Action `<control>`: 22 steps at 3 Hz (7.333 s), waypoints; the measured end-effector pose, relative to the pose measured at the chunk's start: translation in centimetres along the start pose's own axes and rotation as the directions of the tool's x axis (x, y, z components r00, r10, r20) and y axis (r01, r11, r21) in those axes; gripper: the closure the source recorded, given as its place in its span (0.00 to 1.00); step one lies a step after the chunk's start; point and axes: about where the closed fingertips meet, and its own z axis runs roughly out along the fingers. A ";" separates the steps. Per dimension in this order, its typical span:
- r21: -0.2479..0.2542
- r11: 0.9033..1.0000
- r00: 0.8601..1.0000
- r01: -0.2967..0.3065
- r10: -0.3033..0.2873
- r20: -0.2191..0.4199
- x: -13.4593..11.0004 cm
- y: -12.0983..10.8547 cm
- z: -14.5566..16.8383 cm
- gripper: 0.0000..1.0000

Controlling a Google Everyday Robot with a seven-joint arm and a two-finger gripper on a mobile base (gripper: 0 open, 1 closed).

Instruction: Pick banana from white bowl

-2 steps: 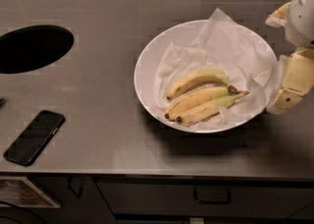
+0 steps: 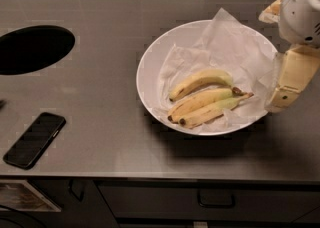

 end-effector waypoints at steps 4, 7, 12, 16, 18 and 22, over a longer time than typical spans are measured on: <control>-0.093 0.958 0.962 0.270 -0.265 0.067 -9.7 -2.6 5.0 0.21; -0.187 0.943 0.962 0.274 -0.271 0.043 -9.4 -3.8 10.0 0.27; -0.215 0.948 0.970 0.236 -0.242 -0.006 -7.8 -4.8 13.4 0.47; -0.240 0.944 0.969 0.228 -0.243 -0.036 -7.4 -4.5 15.2 0.46; -0.211 0.945 0.966 0.251 -0.260 -0.011 -8.9 -4.4 14.5 0.49; -0.226 0.947 0.969 0.230 -0.245 -0.041 -7.9 -4.7 16.5 0.51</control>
Offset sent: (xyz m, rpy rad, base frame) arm 0.0414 0.0883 -0.0033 -0.0255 0.0199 0.2797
